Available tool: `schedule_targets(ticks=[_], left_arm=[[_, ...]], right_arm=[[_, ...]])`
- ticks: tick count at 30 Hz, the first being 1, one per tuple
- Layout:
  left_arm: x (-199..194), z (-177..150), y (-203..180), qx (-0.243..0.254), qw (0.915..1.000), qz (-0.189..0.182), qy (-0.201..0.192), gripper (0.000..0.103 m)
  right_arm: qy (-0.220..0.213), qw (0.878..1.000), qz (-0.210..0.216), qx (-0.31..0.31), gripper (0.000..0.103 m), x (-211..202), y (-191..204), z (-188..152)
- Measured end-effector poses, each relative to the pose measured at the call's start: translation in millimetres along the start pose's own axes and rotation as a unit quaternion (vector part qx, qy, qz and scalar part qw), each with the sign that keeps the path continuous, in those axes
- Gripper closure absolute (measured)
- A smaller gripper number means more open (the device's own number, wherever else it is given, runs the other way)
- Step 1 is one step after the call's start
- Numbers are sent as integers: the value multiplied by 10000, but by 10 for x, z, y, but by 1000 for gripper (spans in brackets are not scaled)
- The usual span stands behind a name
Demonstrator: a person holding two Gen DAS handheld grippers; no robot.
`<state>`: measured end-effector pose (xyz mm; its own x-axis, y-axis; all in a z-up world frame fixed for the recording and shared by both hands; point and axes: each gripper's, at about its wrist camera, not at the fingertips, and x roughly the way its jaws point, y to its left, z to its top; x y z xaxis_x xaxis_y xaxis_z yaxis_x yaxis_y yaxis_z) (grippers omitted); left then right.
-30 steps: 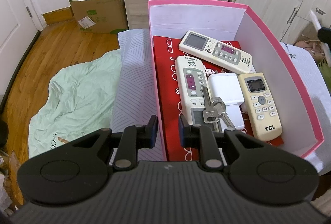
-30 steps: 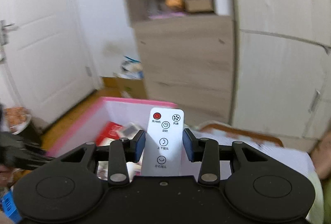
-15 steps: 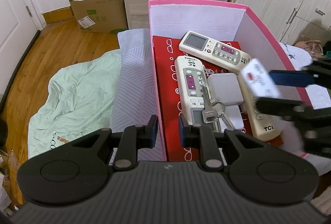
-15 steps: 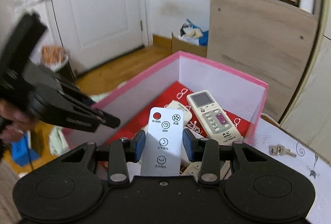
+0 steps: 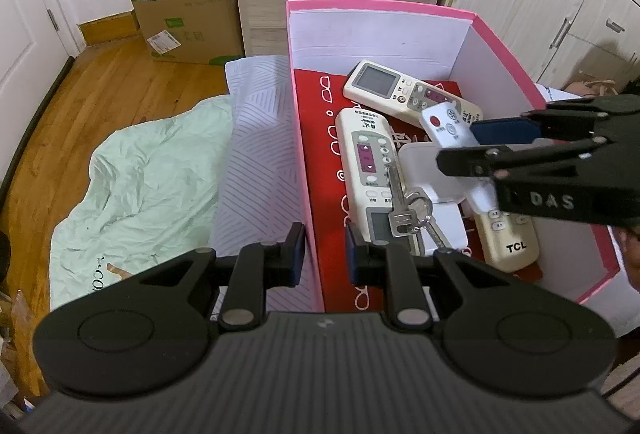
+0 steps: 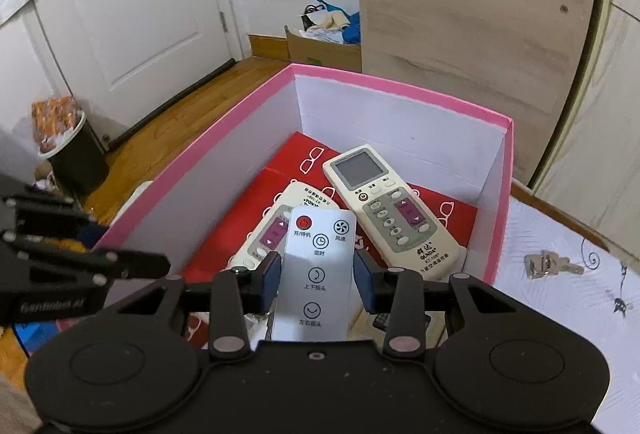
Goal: Organize rigid objects
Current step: 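Carry the small white remote into the pink box and release it, then move the right tool back and grasp the second pair of keys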
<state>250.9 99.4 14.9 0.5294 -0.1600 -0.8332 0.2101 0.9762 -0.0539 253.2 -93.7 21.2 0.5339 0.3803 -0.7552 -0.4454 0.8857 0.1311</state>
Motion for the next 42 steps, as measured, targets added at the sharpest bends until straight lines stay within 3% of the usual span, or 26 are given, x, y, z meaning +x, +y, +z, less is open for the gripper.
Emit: schedule_targets(ticks=[4,7,18,26,37,42], left_arm=[[5,0,-1,-2,10000,-2,-3,85],[6,1,1,-6,10000,-3,-4,85],[14,0,10,-9,10000,6,-6,85],[7,-3,-5,23,10000,42,-9,85],[-4,3,14,-51,10000,14,6,85],[-7,1,19,-32,10000,3,-11,85]], right_arm=[[32,9997,-199,169,57,86,-53,25],[-102,9995,-103,268,55,49,-113,46],[-729,9936,-44,867,53,-576,-573,33],[-931,9879,-103,1238,53,-850,-980,-143],[-867,9809,-288,1716,53,-573,-1504,-403],[-738,9658,-637,2403,53,-180,-1820,-542]])
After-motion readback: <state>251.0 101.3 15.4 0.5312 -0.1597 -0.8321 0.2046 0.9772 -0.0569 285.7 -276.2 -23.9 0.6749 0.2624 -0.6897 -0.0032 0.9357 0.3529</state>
